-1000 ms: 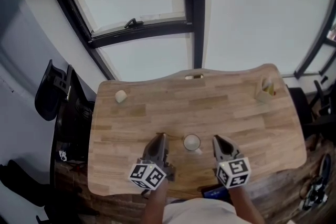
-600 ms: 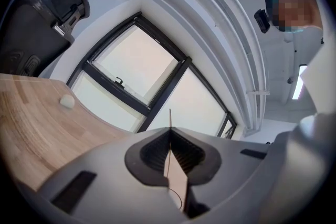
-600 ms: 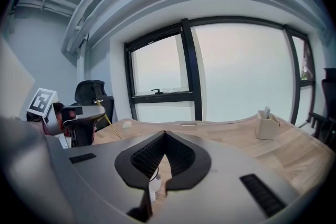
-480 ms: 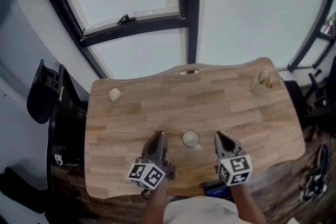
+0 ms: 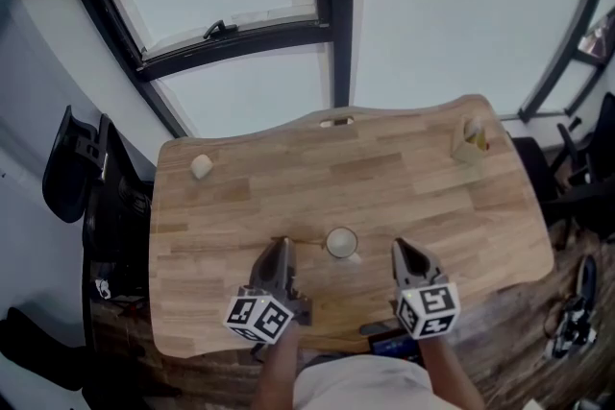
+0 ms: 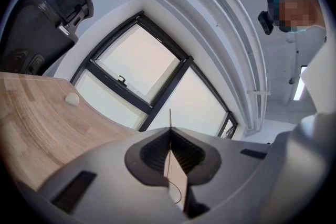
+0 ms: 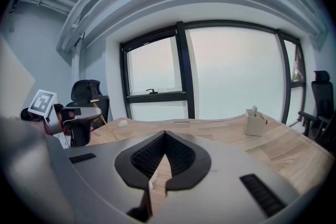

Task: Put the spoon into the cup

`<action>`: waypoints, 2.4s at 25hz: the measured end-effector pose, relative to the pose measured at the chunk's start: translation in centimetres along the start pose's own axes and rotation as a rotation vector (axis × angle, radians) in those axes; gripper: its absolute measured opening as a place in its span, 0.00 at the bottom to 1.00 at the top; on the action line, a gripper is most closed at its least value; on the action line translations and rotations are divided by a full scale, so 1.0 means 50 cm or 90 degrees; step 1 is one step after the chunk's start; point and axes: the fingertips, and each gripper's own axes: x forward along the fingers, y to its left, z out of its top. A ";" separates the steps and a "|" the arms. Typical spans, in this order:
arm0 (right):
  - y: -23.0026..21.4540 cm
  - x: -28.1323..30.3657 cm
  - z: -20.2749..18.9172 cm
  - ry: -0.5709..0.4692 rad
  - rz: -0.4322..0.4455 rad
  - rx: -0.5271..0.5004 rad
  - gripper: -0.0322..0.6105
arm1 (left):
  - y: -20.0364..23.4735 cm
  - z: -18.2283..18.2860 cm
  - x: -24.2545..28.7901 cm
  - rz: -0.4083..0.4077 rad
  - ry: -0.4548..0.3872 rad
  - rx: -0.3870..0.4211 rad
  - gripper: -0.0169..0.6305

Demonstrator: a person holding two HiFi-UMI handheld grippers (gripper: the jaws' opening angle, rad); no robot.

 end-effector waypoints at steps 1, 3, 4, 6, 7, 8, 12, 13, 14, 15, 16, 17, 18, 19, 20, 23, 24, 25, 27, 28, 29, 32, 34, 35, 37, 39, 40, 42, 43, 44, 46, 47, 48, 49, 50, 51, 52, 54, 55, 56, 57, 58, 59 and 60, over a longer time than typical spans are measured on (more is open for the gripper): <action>0.003 0.001 0.000 0.000 0.003 0.000 0.05 | 0.002 0.003 -0.002 0.003 -0.002 0.001 0.03; 0.007 0.002 -0.004 0.002 0.008 -0.001 0.05 | 0.005 0.008 -0.007 0.010 -0.006 -0.001 0.03; 0.006 0.002 -0.006 0.003 0.009 -0.001 0.05 | 0.007 0.010 -0.008 0.015 -0.009 -0.005 0.03; 0.003 0.006 -0.010 0.004 0.010 0.003 0.05 | 0.010 0.012 -0.007 0.021 -0.012 -0.013 0.03; 0.002 0.008 -0.012 0.004 0.012 0.006 0.05 | 0.011 0.011 -0.007 0.022 -0.011 -0.014 0.03; 0.003 0.009 -0.014 0.005 0.013 0.008 0.05 | 0.012 0.010 -0.006 0.021 -0.009 -0.013 0.03; 0.008 0.019 -0.015 0.000 0.020 0.009 0.05 | 0.017 0.006 -0.001 0.019 -0.008 -0.012 0.03; 0.008 0.021 -0.015 0.000 0.020 0.009 0.05 | 0.018 0.003 0.001 0.019 -0.005 -0.011 0.03; 0.008 0.023 -0.015 0.001 0.021 0.009 0.05 | 0.018 0.000 0.002 0.019 -0.003 -0.011 0.03; 0.008 0.024 -0.013 0.002 0.023 0.008 0.05 | 0.020 -0.003 0.003 0.020 -0.001 -0.011 0.03; 0.008 0.024 -0.013 0.003 0.024 0.008 0.05 | 0.021 -0.006 0.004 0.021 0.001 -0.012 0.03; 0.007 0.024 -0.013 0.004 0.024 0.007 0.05 | 0.023 -0.009 0.005 0.022 0.003 -0.014 0.03; 0.006 0.025 -0.014 0.005 0.023 0.008 0.05 | 0.023 -0.012 0.006 0.022 0.005 -0.016 0.03; 0.005 0.026 -0.015 0.006 0.023 0.008 0.05 | 0.023 -0.014 0.008 0.021 0.006 -0.017 0.03; 0.003 0.027 -0.016 0.007 0.023 0.008 0.05 | 0.023 -0.015 0.010 0.021 0.006 -0.018 0.03; 0.003 0.033 -0.017 0.011 0.025 0.007 0.05 | 0.023 -0.014 0.015 0.020 0.006 -0.023 0.03; 0.003 0.035 -0.019 0.011 0.026 0.006 0.05 | 0.023 -0.014 0.017 0.021 0.006 -0.026 0.03; 0.004 0.038 -0.020 0.012 0.027 0.006 0.05 | 0.024 -0.014 0.018 0.021 0.006 -0.030 0.03; 0.003 0.043 -0.026 0.013 0.029 0.007 0.05 | 0.027 -0.018 0.021 0.020 0.008 -0.032 0.03; 0.003 0.045 -0.028 0.014 0.029 0.008 0.05 | 0.027 -0.021 0.023 0.020 0.010 -0.033 0.03; 0.002 0.047 -0.030 0.016 0.029 0.008 0.05 | 0.026 -0.023 0.025 0.019 0.012 -0.033 0.03; -0.002 0.050 -0.035 0.021 0.028 0.005 0.05 | 0.023 -0.030 0.032 0.015 0.021 -0.031 0.03; -0.007 0.052 -0.042 0.025 0.026 0.006 0.05 | 0.025 -0.035 0.036 0.015 0.025 -0.027 0.03; -0.010 0.052 -0.047 0.028 0.024 0.008 0.05 | 0.027 -0.037 0.037 0.017 0.027 -0.026 0.03; -0.013 0.052 -0.052 0.033 0.023 0.008 0.05 | 0.028 -0.039 0.037 0.021 0.030 -0.028 0.03; -0.012 0.054 -0.053 0.035 0.027 0.006 0.05 | 0.029 -0.040 0.037 0.024 0.030 -0.030 0.03; -0.012 0.056 -0.053 0.036 0.028 0.006 0.05 | 0.031 -0.041 0.038 0.024 0.031 -0.030 0.03; -0.014 0.058 -0.055 0.040 0.026 0.007 0.05 | 0.033 -0.043 0.040 0.025 0.033 -0.029 0.03; -0.016 0.060 -0.056 0.041 0.026 0.007 0.05 | 0.034 -0.045 0.041 0.026 0.034 -0.031 0.03; -0.016 0.061 -0.057 0.043 0.027 0.007 0.05 | 0.035 -0.046 0.043 0.027 0.035 -0.032 0.03; -0.017 0.064 -0.058 0.045 0.030 0.007 0.05 | 0.039 -0.050 0.045 0.028 0.038 -0.032 0.03; -0.019 0.066 -0.060 0.047 0.030 0.007 0.05 | 0.041 -0.053 0.045 0.029 0.040 -0.032 0.03; -0.021 0.067 -0.062 0.048 0.027 0.007 0.05 | 0.041 -0.055 0.046 0.030 0.041 -0.034 0.03; -0.023 0.068 -0.065 0.050 0.025 0.008 0.05 | 0.041 -0.056 0.048 0.031 0.042 -0.038 0.03; -0.024 0.070 -0.067 0.051 0.024 0.009 0.05 | 0.039 -0.057 0.049 0.033 0.042 -0.043 0.03; -0.025 0.071 -0.068 0.053 0.026 0.010 0.05 | 0.039 -0.058 0.050 0.033 0.043 -0.046 0.03; -0.025 0.073 -0.070 0.053 0.028 0.011 0.05 | 0.040 -0.061 0.052 0.033 0.044 -0.046 0.03; -0.028 0.077 -0.073 0.054 0.030 0.011 0.05 | 0.044 -0.068 0.053 0.031 0.049 -0.042 0.03; -0.030 0.079 -0.075 0.053 0.029 0.011 0.05 | 0.046 -0.071 0.053 0.031 0.051 -0.042 0.03; -0.032 0.079 -0.077 0.052 0.026 0.011 0.05 | 0.049 -0.073 0.053 0.032 0.053 -0.043 0.03; -0.033 0.079 -0.080 0.055 0.023 0.012 0.05 | 0.051 -0.075 0.052 0.033 0.054 -0.043 0.03; -0.034 0.079 -0.083 0.058 0.020 0.014 0.05 | 0.052 -0.077 0.052 0.033 0.055 -0.043 0.03; -0.035 0.079 -0.085 0.060 0.018 0.015 0.05 | 0.054 -0.078 0.052 0.034 0.056 -0.043 0.03; -0.036 0.079 -0.086 0.059 0.017 0.016 0.05 | 0.054 -0.079 0.052 0.034 0.056 -0.044 0.03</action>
